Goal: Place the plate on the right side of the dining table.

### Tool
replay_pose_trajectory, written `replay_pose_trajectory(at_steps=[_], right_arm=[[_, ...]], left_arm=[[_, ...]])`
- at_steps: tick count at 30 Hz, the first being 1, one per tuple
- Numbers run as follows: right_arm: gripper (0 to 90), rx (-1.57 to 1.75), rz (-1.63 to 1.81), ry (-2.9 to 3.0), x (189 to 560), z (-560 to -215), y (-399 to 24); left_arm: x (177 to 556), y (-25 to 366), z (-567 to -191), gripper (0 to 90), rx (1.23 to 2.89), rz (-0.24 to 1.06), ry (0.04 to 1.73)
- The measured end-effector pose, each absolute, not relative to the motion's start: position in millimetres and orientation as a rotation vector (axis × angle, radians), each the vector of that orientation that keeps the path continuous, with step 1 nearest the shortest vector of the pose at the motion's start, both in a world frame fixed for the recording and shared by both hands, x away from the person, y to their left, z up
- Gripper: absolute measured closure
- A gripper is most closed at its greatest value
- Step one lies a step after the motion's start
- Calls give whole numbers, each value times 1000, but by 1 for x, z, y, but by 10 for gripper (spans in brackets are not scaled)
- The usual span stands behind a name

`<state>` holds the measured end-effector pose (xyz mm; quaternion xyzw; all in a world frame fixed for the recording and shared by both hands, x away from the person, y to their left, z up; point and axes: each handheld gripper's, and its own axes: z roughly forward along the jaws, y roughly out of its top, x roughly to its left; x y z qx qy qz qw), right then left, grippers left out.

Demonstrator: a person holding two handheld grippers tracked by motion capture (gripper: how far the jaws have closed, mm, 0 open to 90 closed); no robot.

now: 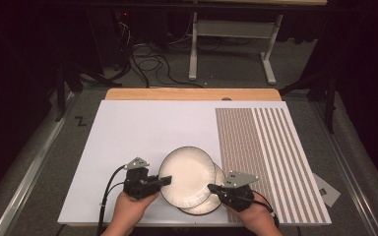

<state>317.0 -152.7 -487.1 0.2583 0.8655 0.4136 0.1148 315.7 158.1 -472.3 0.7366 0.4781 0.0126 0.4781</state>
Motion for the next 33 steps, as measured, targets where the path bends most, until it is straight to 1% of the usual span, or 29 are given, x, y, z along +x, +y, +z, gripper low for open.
replay_pose_trajectory(at_steps=[10,18,22,28,33], right_arm=[[900,784,1342,2445,314,-473,-170],[847,839,1418,2326,315,-457,-194],[802,861,1437,2267,317,-452,-208],[682,926,1456,2179,318,-445,-231],[613,953,1483,2114,318,-441,-247]], left_arm=[[310,158,-470,788,1771,62,1105],[306,156,-468,794,1765,87,1064],[305,155,-468,795,1768,99,1055],[304,154,-467,794,1775,120,1037],[303,153,-466,794,1778,129,1028]])
